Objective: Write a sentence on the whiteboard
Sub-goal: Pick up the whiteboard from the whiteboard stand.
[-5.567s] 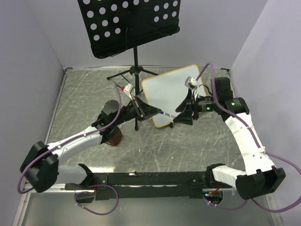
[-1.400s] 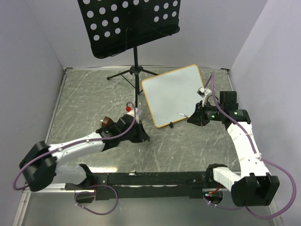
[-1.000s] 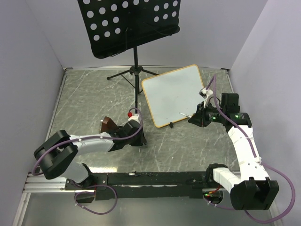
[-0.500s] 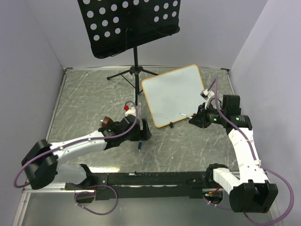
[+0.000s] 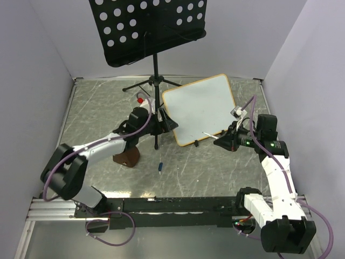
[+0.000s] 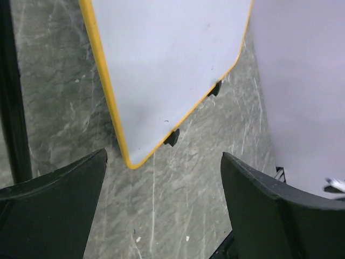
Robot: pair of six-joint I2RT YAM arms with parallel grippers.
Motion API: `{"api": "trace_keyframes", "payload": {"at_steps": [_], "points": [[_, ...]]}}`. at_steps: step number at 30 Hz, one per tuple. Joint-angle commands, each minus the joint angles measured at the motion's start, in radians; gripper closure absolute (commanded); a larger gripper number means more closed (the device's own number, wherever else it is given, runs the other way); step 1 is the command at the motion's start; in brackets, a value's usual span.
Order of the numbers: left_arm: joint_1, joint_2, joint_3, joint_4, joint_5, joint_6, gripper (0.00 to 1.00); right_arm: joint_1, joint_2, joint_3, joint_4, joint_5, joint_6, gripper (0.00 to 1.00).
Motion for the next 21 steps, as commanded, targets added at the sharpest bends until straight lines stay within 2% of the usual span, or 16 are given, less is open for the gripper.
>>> {"api": "trace_keyframes", "payload": {"at_steps": [1, 9, 21], "points": [[0.029, 0.086, 0.079, 0.111, 0.118, 0.032, 0.11, -0.011, -0.036, -0.019, 0.077, -0.083, -0.008, 1.00], [0.066, 0.246, 0.130, 0.213, 0.152, 0.010, 0.14, -0.017, -0.072, -0.062, 0.110, -0.136, -0.022, 1.00], [0.091, 0.376, 0.141, 0.430, 0.260, -0.014, 0.20, -0.022, -0.076, -0.071, 0.101, -0.160, -0.053, 1.00]]}}
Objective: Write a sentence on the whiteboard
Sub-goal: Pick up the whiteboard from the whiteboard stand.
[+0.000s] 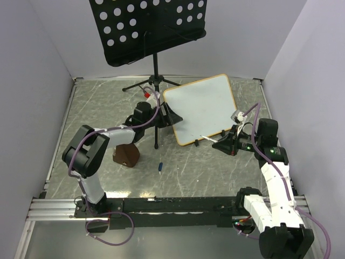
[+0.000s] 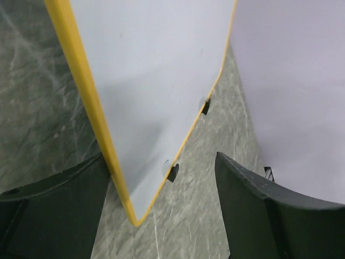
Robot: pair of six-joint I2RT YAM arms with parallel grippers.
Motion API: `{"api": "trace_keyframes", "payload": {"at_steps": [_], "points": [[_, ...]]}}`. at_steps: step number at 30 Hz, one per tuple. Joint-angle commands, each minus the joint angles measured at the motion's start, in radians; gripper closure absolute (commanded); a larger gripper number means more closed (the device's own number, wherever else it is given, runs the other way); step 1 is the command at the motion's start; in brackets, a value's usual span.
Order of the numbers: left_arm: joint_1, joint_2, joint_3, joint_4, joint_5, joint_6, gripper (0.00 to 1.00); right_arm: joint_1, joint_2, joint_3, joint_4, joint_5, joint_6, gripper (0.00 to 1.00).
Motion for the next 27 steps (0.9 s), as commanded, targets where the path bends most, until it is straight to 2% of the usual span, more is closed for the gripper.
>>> {"api": "trace_keyframes", "payload": {"at_steps": [1, 3, 10, 16, 21, 22, 23, 25, 26, 27], "points": [[0.011, 0.057, 0.029, 0.165, 0.063, -0.006, 0.21, -0.010, 0.012, 0.006, 0.044, -0.036, -0.032, 1.00], [0.010, 0.069, 0.027, 0.186, 0.072, -0.005, 0.23, -0.009, 0.025, 0.015, 0.043, -0.037, -0.032, 1.00], [0.016, 0.094, 0.027, 0.220, 0.050, -0.035, 0.23, -0.012, 0.049, 0.032, 0.041, -0.046, -0.029, 1.00], [0.017, 0.135, 0.027, 0.324, 0.052, -0.075, 0.24, -0.010, 0.063, 0.040, 0.037, -0.053, -0.030, 1.00], [0.016, 0.147, 0.026, 0.376, 0.064, -0.061, 0.31, -0.012, 0.059, 0.041, 0.038, -0.056, -0.030, 1.00], [0.016, 0.149, 0.029, 0.381, 0.069, -0.054, 0.35, -0.012, 0.057, 0.040, 0.040, -0.054, -0.029, 1.00], [0.016, 0.159, 0.032, 0.390, 0.090, -0.049, 0.48, -0.012, 0.057, 0.038, 0.041, -0.057, -0.027, 1.00], [0.017, 0.170, 0.049, 0.407, 0.109, -0.054, 0.61, -0.012, 0.059, 0.040, 0.040, -0.060, -0.030, 1.00], [0.016, 0.175, 0.050, 0.416, 0.116, -0.052, 0.75, -0.010, 0.059, 0.043, 0.037, -0.060, -0.032, 1.00], [0.014, 0.173, 0.050, 0.430, 0.127, -0.057, 0.80, -0.012, 0.059, 0.046, 0.035, -0.059, -0.033, 1.00]]}}
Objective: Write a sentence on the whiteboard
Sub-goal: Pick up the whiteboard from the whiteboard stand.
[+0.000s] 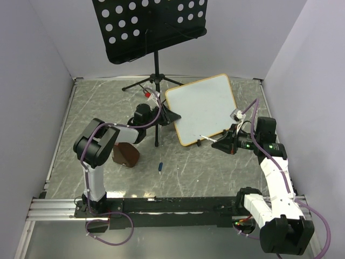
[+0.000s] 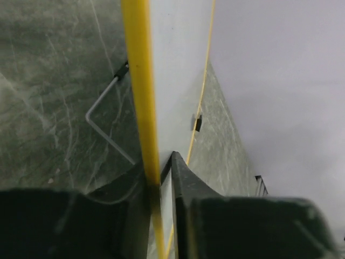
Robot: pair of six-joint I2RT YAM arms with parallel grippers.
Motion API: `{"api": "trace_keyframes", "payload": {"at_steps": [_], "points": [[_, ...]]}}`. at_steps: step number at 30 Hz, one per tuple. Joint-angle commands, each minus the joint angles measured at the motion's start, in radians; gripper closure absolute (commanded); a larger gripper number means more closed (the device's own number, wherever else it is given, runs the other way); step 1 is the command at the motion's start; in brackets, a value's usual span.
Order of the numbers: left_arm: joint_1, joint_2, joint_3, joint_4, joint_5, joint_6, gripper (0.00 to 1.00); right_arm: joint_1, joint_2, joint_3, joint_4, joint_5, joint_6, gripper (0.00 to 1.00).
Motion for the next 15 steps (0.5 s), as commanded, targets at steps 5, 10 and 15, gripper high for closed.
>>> {"api": "trace_keyframes", "payload": {"at_steps": [5, 10, 15], "points": [[-0.009, -0.040, 0.025, 0.146, 0.093, 0.049, 0.99, -0.007, -0.015, 0.051, 0.020, -0.046, -0.031, 1.00], [-0.009, -0.117, 0.033, 0.150, 0.137, 0.109, 0.99, -0.007, -0.020, 0.105, -0.047, -0.059, -0.071, 1.00], [-0.008, -0.181, 0.031, 0.169, 0.127, 0.117, 0.99, -0.007, 0.008, 0.207, -0.159, -0.005, -0.086, 1.00]]}}
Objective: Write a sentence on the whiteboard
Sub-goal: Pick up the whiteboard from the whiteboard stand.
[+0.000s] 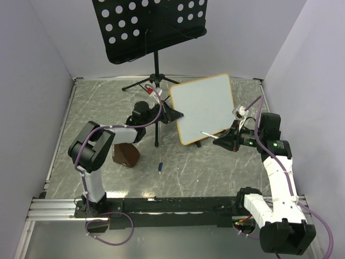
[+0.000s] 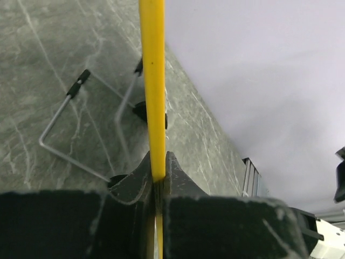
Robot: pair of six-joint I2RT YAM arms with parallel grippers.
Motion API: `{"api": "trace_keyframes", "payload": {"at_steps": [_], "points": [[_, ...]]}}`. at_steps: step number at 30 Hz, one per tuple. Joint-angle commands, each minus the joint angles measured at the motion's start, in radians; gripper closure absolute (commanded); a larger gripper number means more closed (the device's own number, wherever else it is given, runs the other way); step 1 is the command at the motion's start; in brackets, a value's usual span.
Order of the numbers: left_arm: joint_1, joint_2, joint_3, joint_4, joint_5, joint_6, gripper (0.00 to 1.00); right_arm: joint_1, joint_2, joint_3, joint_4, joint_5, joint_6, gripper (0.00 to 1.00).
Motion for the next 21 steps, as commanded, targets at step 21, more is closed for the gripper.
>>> {"api": "trace_keyframes", "payload": {"at_steps": [21], "points": [[-0.152, -0.374, -0.135, 0.113, -0.108, 0.022, 0.99, -0.006, 0.050, 0.360, -0.308, 0.105, -0.099, 1.00]]}}
